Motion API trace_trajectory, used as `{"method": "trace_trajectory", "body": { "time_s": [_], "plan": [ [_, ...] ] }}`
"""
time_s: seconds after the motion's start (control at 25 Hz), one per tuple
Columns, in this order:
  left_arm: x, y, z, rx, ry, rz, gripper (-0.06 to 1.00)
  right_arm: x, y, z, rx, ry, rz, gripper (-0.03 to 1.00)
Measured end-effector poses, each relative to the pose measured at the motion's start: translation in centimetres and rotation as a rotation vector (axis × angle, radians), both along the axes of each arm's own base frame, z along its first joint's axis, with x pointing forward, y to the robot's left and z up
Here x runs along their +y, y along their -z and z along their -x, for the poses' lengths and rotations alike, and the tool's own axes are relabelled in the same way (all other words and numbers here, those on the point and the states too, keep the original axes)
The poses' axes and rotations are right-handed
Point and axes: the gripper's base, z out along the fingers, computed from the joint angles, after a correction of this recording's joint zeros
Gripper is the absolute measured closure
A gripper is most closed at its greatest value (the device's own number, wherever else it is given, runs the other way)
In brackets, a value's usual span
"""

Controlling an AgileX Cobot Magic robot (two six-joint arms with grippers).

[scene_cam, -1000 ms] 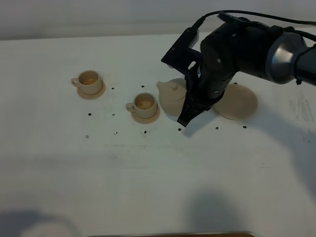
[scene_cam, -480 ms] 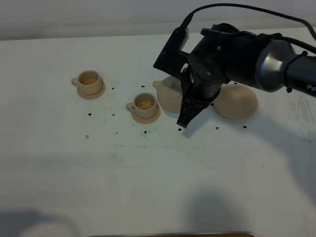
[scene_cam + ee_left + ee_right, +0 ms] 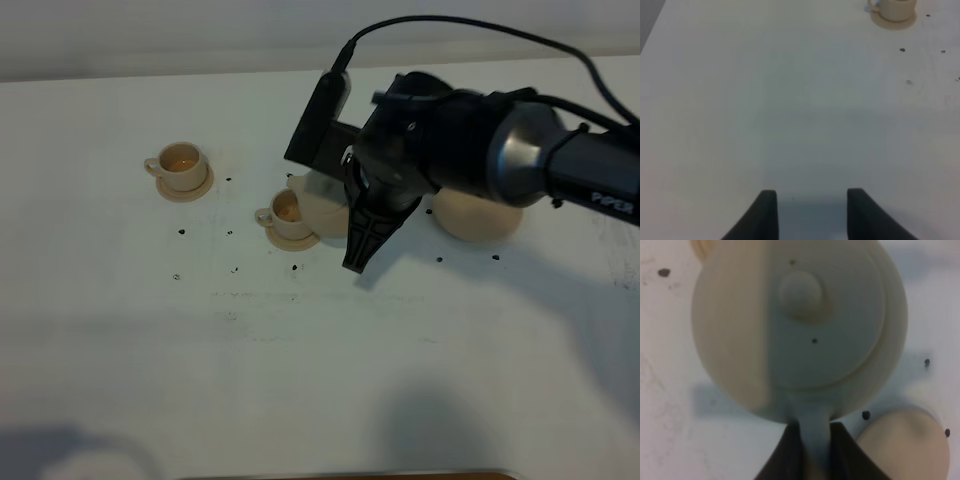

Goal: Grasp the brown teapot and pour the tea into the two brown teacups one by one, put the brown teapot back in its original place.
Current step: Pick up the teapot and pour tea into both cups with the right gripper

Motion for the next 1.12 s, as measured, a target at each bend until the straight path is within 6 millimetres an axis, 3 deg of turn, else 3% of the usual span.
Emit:
{"method": "trace_trajectory", "body": {
  "time_s": [0.2, 0.64, 1.12],
  "plan": [
    [0.0, 0.0, 0.0, 0.000, 0.000, 0.000, 0.63, 0.1, 0.9, -0.2, -0.012, -0.001, 0.044, 0.86],
    [0.0, 0.0, 0.0, 0.000, 0.000, 0.000, 0.63, -0.2, 0.7, -0.5, -0.061, -0.023, 0.104, 0.86],
    [0.0, 0.0, 0.0, 0.000, 0.000, 0.000, 0.63, 0.9, 0.8, 0.1, -0.089, -0.126, 0.164, 0.86]
  ]
}}
